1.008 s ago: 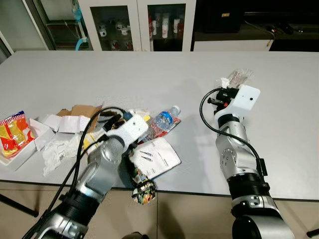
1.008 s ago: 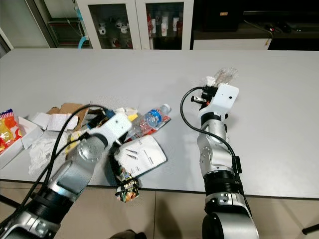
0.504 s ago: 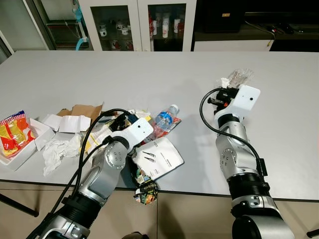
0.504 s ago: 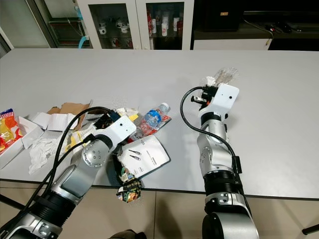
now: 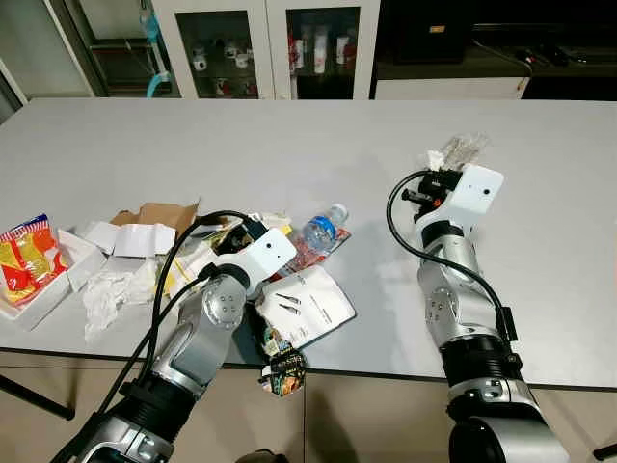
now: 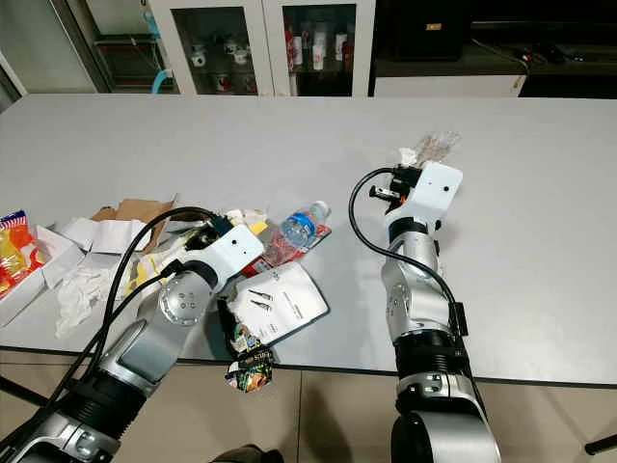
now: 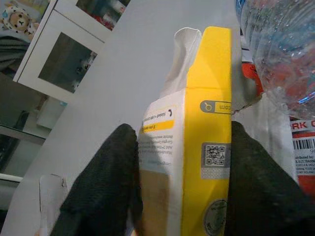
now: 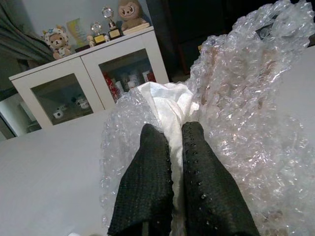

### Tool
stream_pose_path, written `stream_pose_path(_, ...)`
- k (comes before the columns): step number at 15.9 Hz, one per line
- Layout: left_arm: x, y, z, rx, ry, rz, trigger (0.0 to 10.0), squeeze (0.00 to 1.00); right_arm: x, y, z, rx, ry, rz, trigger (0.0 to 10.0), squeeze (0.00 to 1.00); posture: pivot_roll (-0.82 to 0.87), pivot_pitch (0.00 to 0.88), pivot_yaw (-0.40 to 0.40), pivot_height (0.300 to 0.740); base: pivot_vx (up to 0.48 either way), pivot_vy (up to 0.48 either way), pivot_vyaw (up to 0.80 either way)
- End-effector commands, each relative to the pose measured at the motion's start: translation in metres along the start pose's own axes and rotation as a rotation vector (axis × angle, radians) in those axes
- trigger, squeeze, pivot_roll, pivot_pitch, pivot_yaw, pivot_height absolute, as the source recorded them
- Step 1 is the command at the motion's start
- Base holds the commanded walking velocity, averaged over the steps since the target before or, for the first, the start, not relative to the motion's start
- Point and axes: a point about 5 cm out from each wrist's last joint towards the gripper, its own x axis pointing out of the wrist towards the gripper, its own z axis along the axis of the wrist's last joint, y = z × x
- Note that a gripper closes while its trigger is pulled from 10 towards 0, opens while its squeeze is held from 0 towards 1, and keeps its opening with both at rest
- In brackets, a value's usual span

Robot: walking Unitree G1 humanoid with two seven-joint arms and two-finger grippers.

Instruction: Picking trash to rubbish bin

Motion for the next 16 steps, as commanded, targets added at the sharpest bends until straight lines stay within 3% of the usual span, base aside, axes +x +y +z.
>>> stream_pose_path(1, 0.0021, 0.0045, -0.0006, 0.009, 0.008, 0.016, 0.0, 0.0, 0.0029, 0.0037, 0.0061, 0.0, -0.016, 0.009, 10.0, 0.0, 0.02, 0.031, 0.063, 0.74, 0.0, 0.0, 0.0)
stream_pose_path(16, 0.0032, 0.002, -0.0016, 0.051, 0.012, 0.01, 0.0, 0.0, 0.0032, 0.0026, 0.0052, -0.002, -0.013, 0.008, 10.0, 0.0, 0.02, 0.024, 0.062, 0.74, 0.0, 0.0, 0.0)
